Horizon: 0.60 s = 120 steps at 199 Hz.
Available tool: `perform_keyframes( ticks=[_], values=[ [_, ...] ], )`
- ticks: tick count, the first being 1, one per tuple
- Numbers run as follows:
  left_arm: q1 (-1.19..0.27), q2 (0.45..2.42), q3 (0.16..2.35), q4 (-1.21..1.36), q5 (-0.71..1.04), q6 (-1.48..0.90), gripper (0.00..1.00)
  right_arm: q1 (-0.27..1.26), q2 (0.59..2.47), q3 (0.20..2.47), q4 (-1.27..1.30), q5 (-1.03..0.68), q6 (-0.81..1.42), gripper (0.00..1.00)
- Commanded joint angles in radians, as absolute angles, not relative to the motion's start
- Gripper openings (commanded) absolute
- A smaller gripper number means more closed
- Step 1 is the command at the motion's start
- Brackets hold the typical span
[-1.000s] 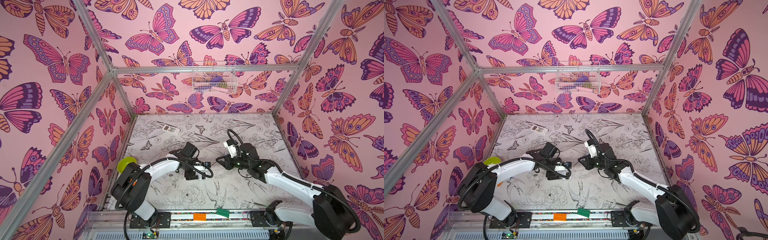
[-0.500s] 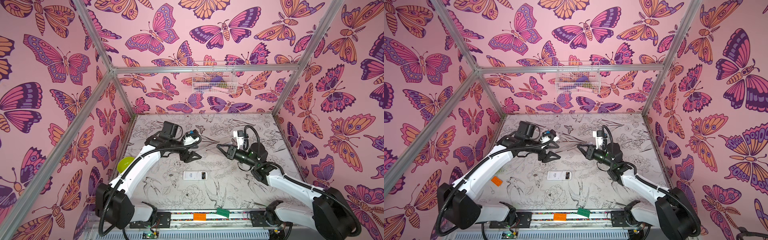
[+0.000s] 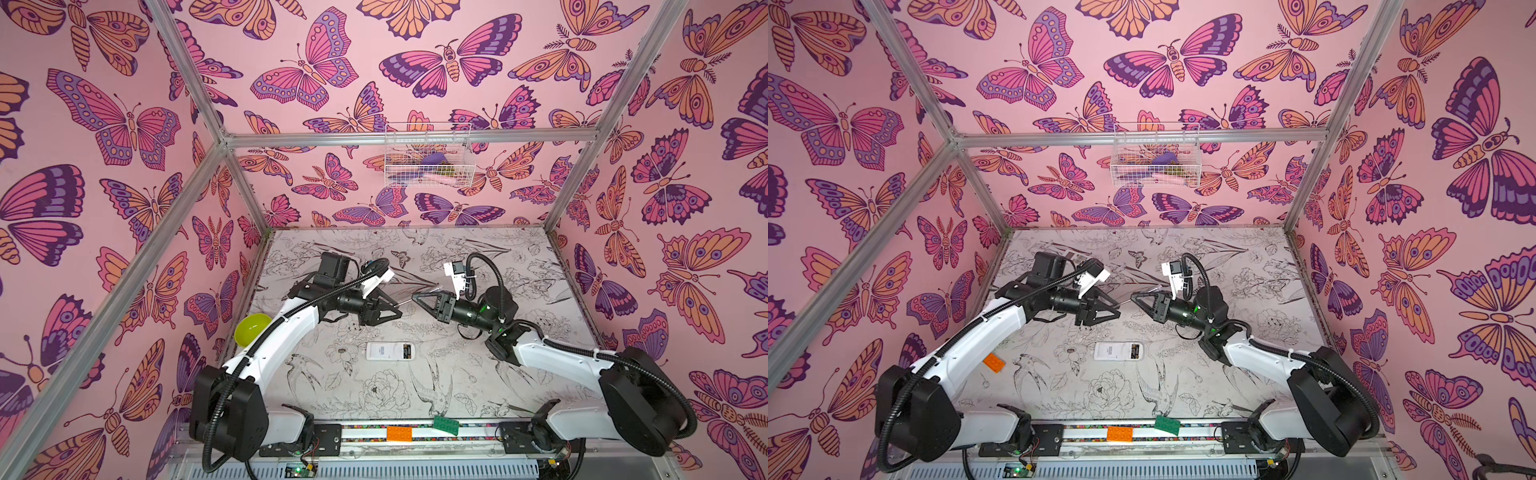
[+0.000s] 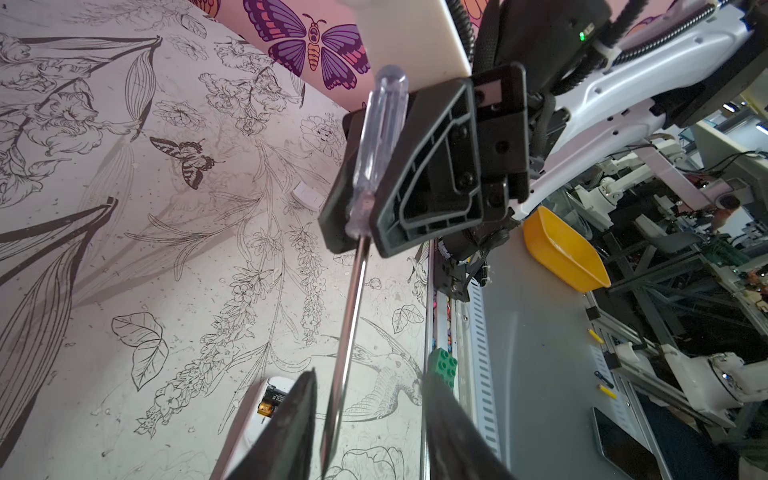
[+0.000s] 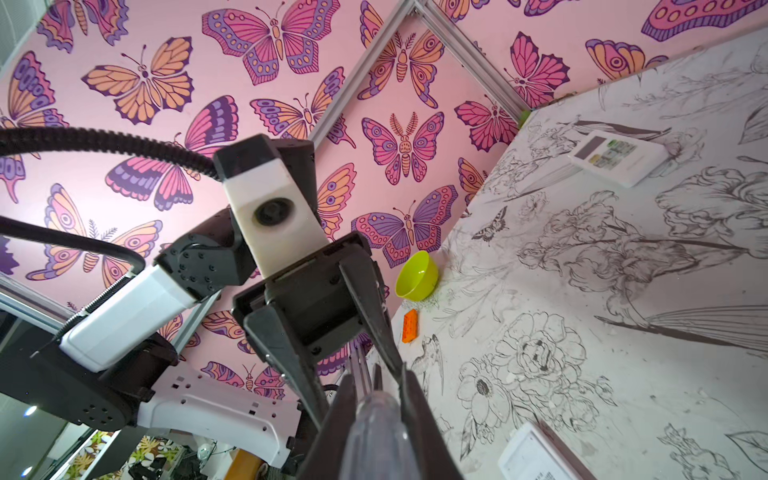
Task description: Unload the batteries from the remote control
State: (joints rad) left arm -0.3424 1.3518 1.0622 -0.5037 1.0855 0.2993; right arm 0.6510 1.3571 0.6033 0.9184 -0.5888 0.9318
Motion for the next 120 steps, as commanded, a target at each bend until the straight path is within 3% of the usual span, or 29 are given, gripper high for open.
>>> perform_keyframes(
  ticks=[1, 37, 56, 97, 120],
  values=[
    [-0.339, 1.358, 1.036, -0.446, 1.135, 0.267, 0.33, 0.660, 1.368, 0.633, 0.999, -0.599, 0.945, 0.00],
    [-0.336, 1.359, 1.049, -0.444, 1.132, 0.251, 0.00, 0.661, 1.361, 0.640, 0.961, -0.609, 0.919, 0.02],
    [-0.333, 1.357, 1.043, -0.443, 1.129, 0.260, 0.00, 0.657, 1.347, 0.637, 0.912, -0.617, 0.883, 0.13],
    [-0.308, 1.347, 1.022, -0.456, 1.160, 0.301, 0.00, 0.610, 1.244, 0.623, 0.673, -0.692, 0.745, 0.51],
    [-0.307, 1.345, 1.027, -0.512, 1.182, 0.362, 0.00, 0.559, 1.193, 0.680, 0.412, -0.796, 0.595, 0.58]
  ],
)
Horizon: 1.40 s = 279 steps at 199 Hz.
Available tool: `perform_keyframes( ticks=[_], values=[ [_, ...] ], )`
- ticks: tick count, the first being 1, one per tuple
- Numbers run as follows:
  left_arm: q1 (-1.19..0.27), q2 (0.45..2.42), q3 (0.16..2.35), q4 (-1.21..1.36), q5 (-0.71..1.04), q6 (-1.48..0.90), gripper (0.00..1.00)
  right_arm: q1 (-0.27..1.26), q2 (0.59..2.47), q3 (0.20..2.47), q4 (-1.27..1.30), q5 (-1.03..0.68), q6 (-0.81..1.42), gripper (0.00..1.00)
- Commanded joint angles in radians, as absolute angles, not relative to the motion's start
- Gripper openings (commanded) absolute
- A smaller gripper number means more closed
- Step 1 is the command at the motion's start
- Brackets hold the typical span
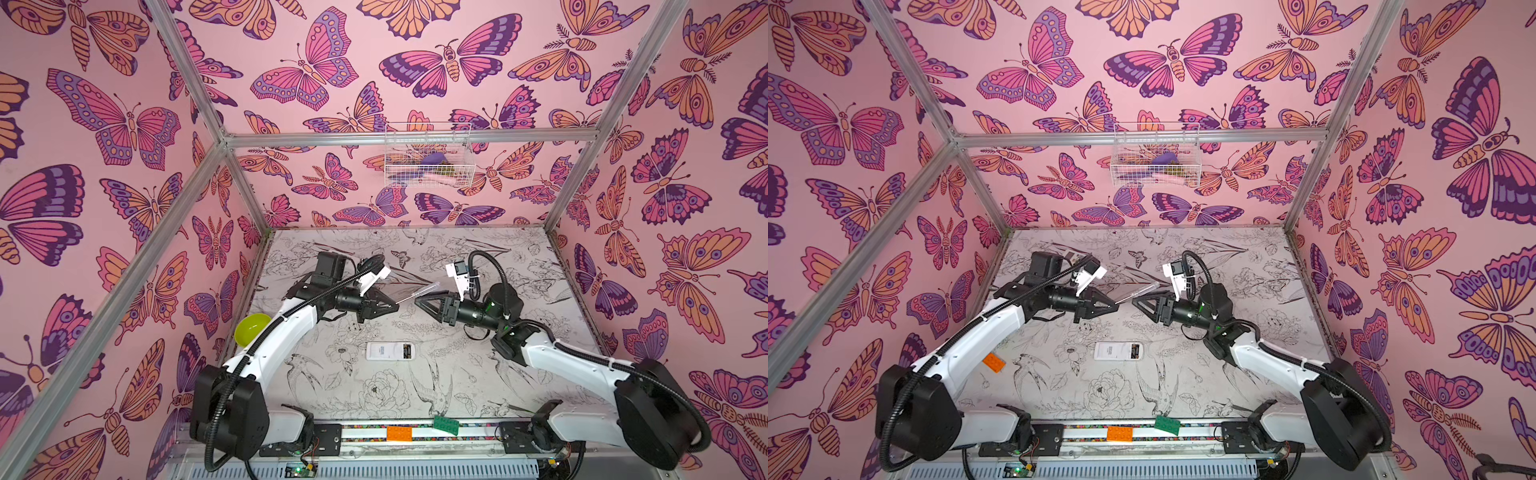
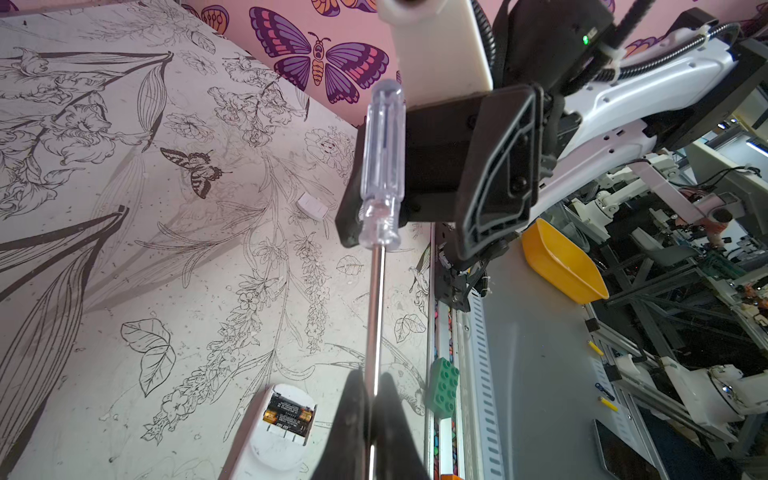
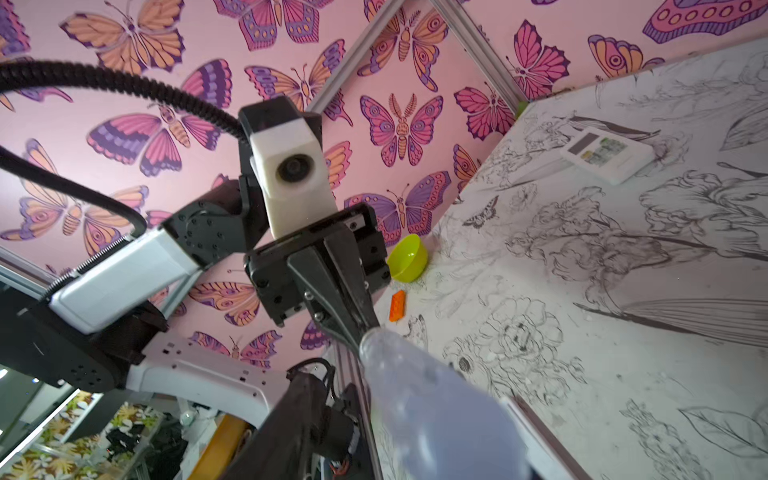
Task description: Unload the batteries from the remote control
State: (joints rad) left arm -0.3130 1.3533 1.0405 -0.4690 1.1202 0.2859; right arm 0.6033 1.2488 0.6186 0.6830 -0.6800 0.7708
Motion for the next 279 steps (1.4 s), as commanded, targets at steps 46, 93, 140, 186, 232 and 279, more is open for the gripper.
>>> perform_keyframes(
  ticks=[46, 93, 140, 186, 232, 279],
  values=[
    [-0.309, 1.339, 1.003, -0.541, 1.260, 0.405, 0.00, 0.519, 1.213, 0.822, 0.084, -0.975, 0.352, 0.60],
    [-0.334, 1.345, 1.001, -0.550, 1.258, 0.419, 0.00, 0.546, 1.352, 0.937, 0.034, -1.093, 0.317, 0.57],
    [-0.350, 1.354, 0.999, -0.559, 1.227, 0.431, 0.00, 0.612, 1.406, 0.984, 0.032, -1.090, 0.264, 0.46],
    [-0.351, 1.354, 1.001, -0.572, 1.201, 0.439, 0.00, 0.626, 1.425, 0.988, 0.054, -1.086, 0.264, 0.36],
    [-0.342, 1.350, 1.014, -0.575, 1.204, 0.426, 0.00, 0.637, 1.446, 0.990, 0.013, -1.101, 0.209, 0.18],
    [-0.336, 1.349, 1.012, -0.574, 1.195, 0.433, 0.00, 0.632, 1.449, 0.985, 0.021, -1.068, 0.198, 0.00]
  ],
)
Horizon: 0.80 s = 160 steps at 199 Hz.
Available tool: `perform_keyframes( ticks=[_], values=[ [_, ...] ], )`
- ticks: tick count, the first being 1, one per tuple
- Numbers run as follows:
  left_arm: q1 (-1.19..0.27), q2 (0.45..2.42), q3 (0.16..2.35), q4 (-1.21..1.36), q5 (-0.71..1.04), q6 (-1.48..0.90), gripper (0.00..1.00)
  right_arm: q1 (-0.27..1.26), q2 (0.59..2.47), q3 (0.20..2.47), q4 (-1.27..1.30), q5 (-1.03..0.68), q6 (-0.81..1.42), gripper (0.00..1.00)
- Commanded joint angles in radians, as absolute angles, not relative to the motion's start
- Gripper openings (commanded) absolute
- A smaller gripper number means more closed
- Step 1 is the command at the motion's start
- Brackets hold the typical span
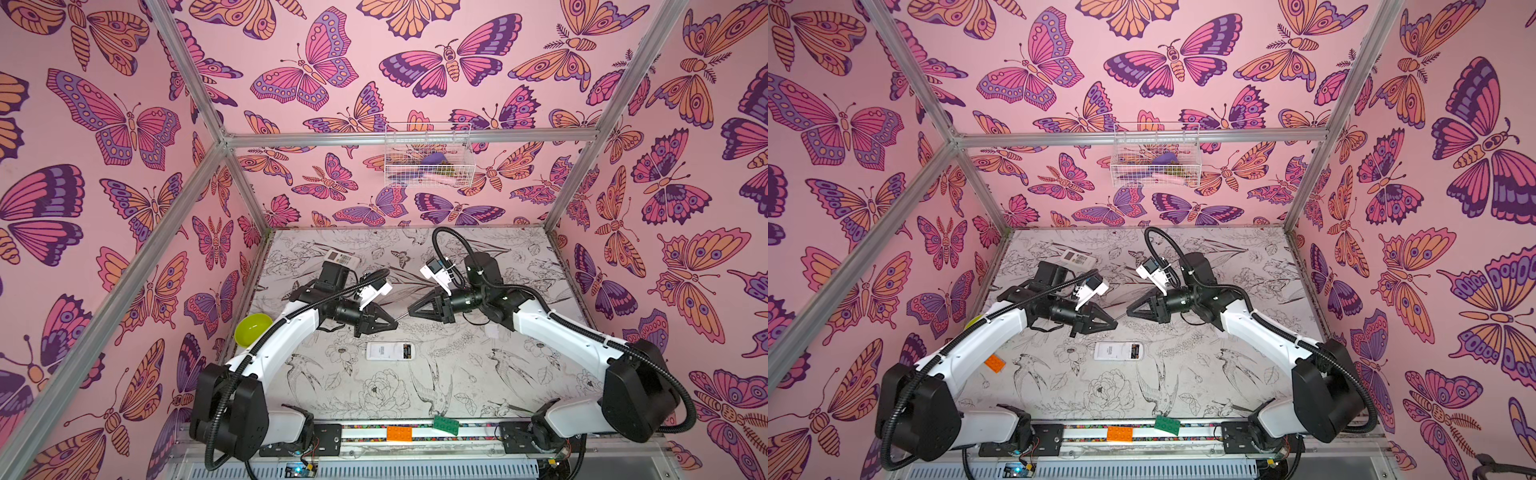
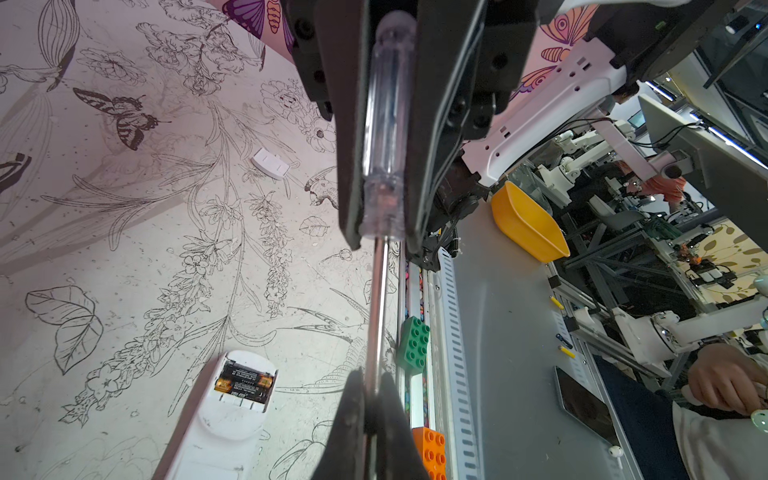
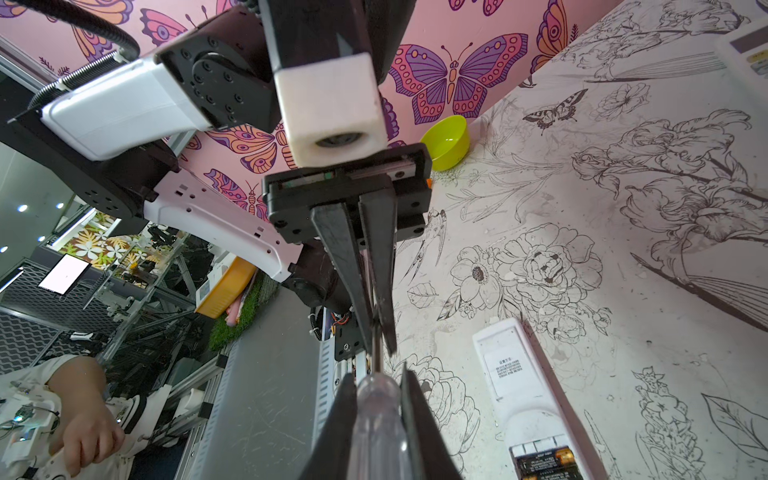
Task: Unload the batteries from the remote control
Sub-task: 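Lower the remote with the left gripper while the right brings screwdriver to batteries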
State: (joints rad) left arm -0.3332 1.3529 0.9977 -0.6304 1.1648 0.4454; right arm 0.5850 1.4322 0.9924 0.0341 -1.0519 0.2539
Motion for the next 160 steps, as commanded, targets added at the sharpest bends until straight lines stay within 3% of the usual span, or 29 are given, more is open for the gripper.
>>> perform_keyframes(
  ticks=[1, 8, 25, 41, 94, 160],
  values=[
    [-0.336, 1.349, 1.012, -0.575, 1.194, 0.434, 0.00, 0.631, 1.449, 0.984, 0.024, -1.067, 0.199, 0.00],
    [-0.334, 1.347, 1.011, -0.574, 1.182, 0.437, 0.00, 0.628, 1.447, 0.977, 0.034, -1.057, 0.202, 0.00],
    [-0.321, 1.337, 1.018, -0.576, 1.136, 0.433, 0.40, 0.609, 1.434, 0.957, 0.022, -1.033, 0.200, 0.00],
    [-0.299, 1.325, 1.028, -0.599, 1.093, 0.478, 0.60, 0.585, 1.400, 0.922, -0.018, -1.006, 0.144, 0.00],
    [-0.281, 1.312, 0.967, -0.627, 0.717, 0.756, 0.80, 0.554, 1.292, 0.790, -0.099, -0.808, -0.074, 0.00],
    [-0.304, 1.350, 0.791, -0.539, 0.563, 1.006, 0.93, 0.600, 1.300, 0.722, -0.066, -0.615, -0.249, 0.00]
  ],
)
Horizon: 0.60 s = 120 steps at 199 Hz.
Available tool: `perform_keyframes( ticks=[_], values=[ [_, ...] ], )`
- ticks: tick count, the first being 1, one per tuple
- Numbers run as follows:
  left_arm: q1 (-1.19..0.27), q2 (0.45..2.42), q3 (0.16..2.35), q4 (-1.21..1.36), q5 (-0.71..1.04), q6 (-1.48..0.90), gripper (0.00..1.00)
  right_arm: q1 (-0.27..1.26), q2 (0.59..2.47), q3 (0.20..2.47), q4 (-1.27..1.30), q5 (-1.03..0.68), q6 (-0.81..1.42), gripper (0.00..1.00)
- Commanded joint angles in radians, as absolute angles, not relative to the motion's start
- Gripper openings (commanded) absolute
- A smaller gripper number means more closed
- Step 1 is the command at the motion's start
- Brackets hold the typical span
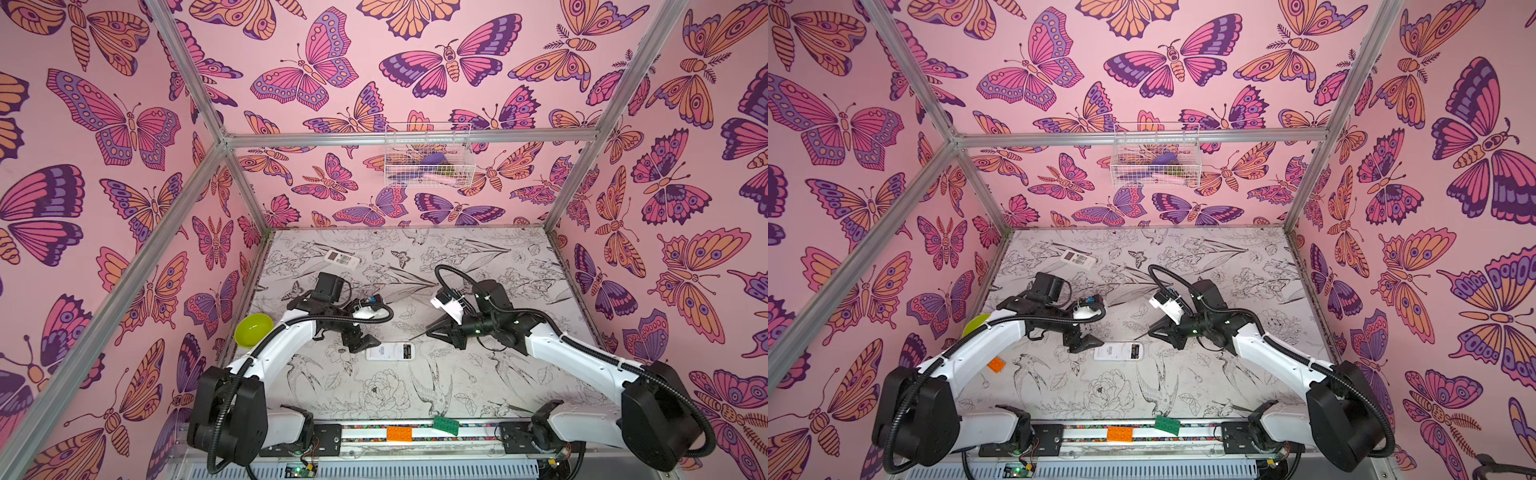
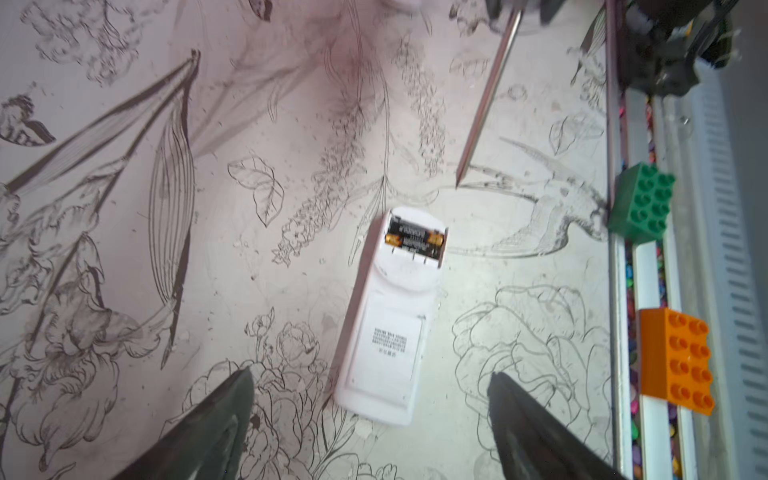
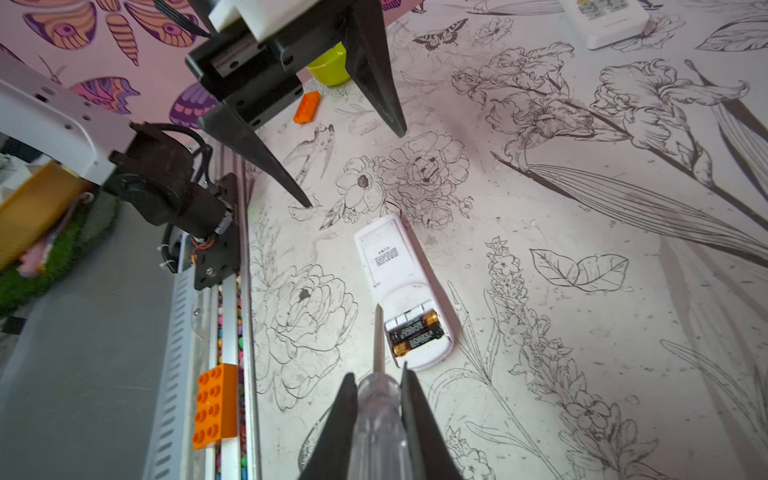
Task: Unload the batteries from the remote control
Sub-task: 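Lower the remote with the left gripper while the right brings screwdriver to batteries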
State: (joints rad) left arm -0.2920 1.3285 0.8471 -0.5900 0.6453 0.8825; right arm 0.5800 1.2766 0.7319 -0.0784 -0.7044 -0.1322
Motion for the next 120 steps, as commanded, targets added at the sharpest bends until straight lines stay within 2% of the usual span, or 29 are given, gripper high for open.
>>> perform_keyframes(
  ticks=[1, 22, 120],
  values=[
    [-0.304, 1.351, 0.789, -0.537, 0.560, 1.009, 0.93, 0.601, 1.301, 0.722, -0.067, -0.612, -0.252, 0.00],
    [-0.313, 1.385, 0.758, -0.508, 0.514, 1.058, 0.95, 0.651, 1.320, 0.719, -0.082, -0.525, -0.327, 0.00],
    [-0.380, 1.525, 0.762, -0.448, 0.461, 1.063, 0.94, 0.706, 1.391, 0.703, 0.027, -0.444, -0.377, 0.00]
  ],
)
